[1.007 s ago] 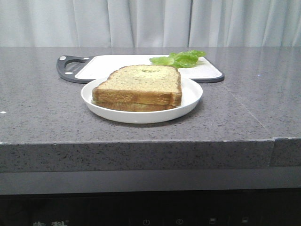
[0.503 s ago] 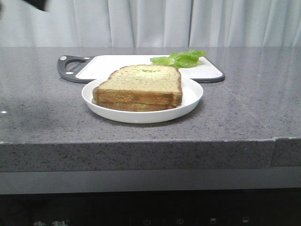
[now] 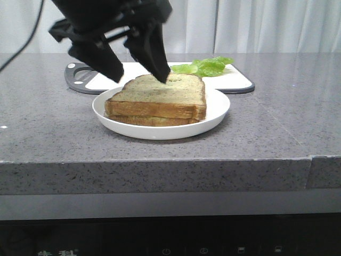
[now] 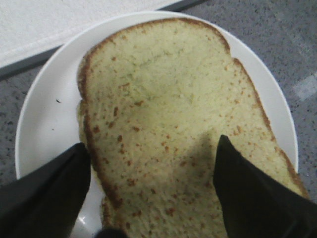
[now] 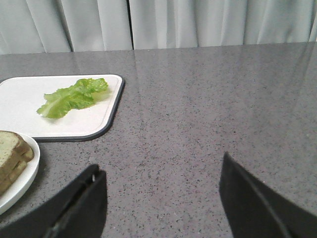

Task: Left arm grabs bread, right arm adds lettuce
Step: 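Lower the left gripper onto the top bread slice and close it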

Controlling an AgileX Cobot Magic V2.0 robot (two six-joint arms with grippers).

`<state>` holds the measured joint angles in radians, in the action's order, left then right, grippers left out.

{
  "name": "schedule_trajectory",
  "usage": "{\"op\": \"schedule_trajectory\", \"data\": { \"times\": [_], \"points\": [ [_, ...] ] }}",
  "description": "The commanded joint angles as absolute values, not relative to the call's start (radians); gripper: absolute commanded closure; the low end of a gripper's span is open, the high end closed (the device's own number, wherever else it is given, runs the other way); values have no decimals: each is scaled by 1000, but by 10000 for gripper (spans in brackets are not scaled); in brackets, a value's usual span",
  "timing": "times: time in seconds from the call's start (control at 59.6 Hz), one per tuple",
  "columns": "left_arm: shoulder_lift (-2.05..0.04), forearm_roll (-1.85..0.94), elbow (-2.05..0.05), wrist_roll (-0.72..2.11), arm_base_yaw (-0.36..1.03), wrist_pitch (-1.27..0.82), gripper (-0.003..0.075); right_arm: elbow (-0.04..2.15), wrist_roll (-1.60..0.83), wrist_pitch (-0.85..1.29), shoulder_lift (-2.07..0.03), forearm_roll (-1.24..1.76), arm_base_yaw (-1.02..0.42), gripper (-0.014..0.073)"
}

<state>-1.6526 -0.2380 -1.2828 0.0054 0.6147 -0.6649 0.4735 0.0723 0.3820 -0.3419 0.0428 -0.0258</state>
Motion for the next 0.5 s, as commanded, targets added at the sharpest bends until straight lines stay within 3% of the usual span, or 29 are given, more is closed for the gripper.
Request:
{"op": "schedule_trajectory", "data": {
  "times": [0.0, 0.336, 0.487],
  "points": [
    [-1639, -253, -1318, 6, 623, -623, 206, 509, 65, 308, -355, 29, -21, 90],
    [-1654, -242, -1318, 6, 621, -629, 213, 509, 65, 308, -355, 29, -21, 90],
    [-1679, -242, -1318, 6, 621, -653, 318, 509, 65, 308, -355, 29, -21, 90]
  ]
}}
